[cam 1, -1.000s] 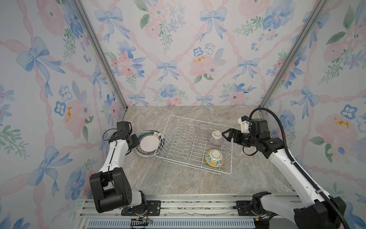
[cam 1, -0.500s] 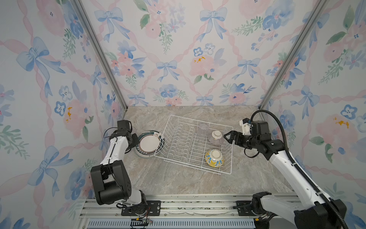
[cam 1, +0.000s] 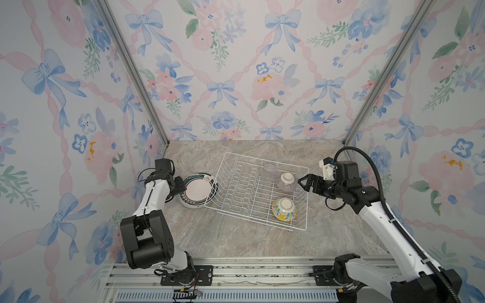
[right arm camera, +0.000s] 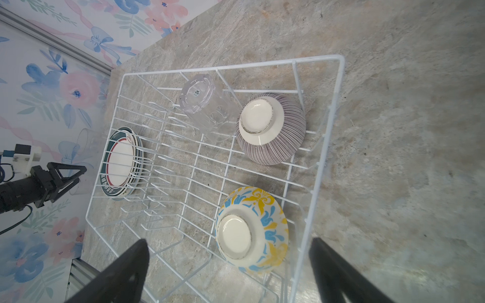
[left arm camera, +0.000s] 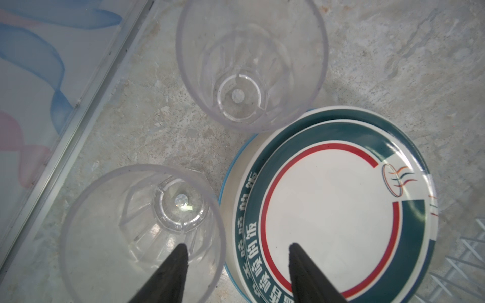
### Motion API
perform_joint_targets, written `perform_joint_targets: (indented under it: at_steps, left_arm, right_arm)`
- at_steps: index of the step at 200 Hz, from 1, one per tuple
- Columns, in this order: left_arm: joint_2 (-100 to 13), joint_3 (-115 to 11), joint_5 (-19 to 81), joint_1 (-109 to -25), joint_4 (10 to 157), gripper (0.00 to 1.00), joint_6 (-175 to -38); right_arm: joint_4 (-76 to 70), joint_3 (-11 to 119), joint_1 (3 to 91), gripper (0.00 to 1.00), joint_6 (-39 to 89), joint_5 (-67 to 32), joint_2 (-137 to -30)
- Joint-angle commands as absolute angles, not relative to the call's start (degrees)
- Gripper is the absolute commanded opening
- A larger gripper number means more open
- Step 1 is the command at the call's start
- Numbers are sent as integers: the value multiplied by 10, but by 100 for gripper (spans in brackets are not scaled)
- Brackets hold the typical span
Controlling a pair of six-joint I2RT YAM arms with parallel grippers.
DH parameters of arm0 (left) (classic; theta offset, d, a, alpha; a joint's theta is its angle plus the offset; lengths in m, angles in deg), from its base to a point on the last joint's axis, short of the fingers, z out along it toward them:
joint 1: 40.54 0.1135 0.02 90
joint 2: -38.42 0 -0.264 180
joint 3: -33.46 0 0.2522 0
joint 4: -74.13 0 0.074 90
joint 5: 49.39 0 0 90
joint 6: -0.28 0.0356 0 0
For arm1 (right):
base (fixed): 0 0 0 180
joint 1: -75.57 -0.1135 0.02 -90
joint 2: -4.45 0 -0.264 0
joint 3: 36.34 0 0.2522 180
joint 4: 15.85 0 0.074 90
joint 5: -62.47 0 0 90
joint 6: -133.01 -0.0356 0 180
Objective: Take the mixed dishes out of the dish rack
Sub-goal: 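Carry the clear cup with the left gripper to the table beside the plates, then set the clear cup down and open the left gripper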
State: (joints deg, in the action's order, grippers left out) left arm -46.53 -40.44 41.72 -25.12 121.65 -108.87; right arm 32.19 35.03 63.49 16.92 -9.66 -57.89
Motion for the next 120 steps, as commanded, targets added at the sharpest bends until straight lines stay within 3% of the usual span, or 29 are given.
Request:
perform_joint_targets:
  at_steps: [1,43,94,120]
  left_arm:
    - [-428,-419,395,-249,1216,75,-1084]
    - [-367,-419,353,-249,1215,98,-1080]
    - [-271,-393,281,-257,1209,98,-1110]
    - [-213,-336,253,-310,1160,98,-1177]
  right_arm:
    - [344,353,639,97,171,-103,-570]
    - [361,371,640,97,170,-107,-584]
    - [342,370,638,97,135,-104,-593]
    - [319,368,627,97,103,-108,-609]
